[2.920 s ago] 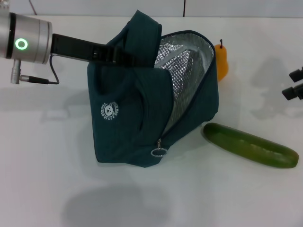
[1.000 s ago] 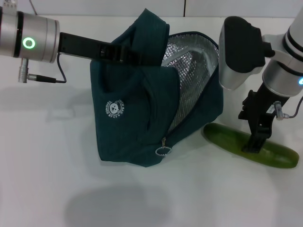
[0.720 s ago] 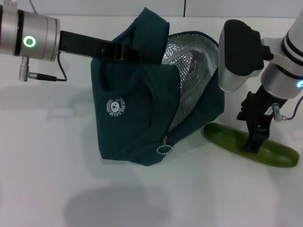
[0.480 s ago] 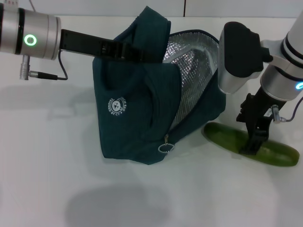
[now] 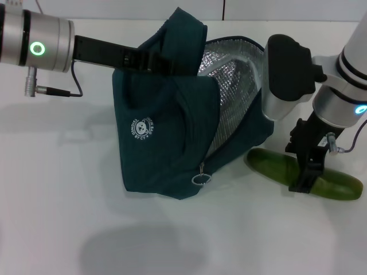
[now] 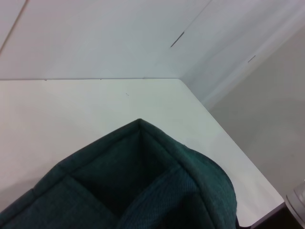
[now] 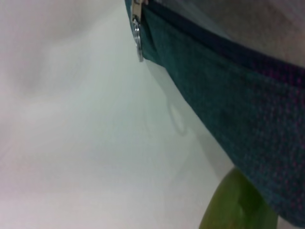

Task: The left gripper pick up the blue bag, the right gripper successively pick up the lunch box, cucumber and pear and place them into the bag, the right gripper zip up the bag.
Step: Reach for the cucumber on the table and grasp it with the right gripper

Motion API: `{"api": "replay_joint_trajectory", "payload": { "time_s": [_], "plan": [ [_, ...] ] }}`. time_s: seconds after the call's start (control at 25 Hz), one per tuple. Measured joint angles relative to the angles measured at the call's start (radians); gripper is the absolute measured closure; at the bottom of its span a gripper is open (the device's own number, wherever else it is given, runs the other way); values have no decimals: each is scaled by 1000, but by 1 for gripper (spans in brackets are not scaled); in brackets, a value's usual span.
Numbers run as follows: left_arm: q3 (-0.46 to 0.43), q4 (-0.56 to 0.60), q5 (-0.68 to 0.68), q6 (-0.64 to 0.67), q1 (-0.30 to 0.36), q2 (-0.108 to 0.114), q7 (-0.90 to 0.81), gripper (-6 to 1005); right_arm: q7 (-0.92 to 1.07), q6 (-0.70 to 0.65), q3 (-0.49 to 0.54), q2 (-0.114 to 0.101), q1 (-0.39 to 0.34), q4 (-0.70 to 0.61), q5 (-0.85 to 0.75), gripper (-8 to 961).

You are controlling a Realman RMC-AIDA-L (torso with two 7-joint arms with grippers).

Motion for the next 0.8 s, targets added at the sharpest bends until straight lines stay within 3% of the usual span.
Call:
{"api": "replay_joint_trajectory", "payload": {
  "time_s": [0.52, 0.8],
  "plan": [
    [0, 0, 0, -1, 1, -2, 3, 955, 0, 29, -29, 0, 4, 25, 0, 100],
    [0, 0, 0, -5, 1, -3, 8, 956, 9, 38, -68, 0, 8, 27, 0, 250]
  ]
}}
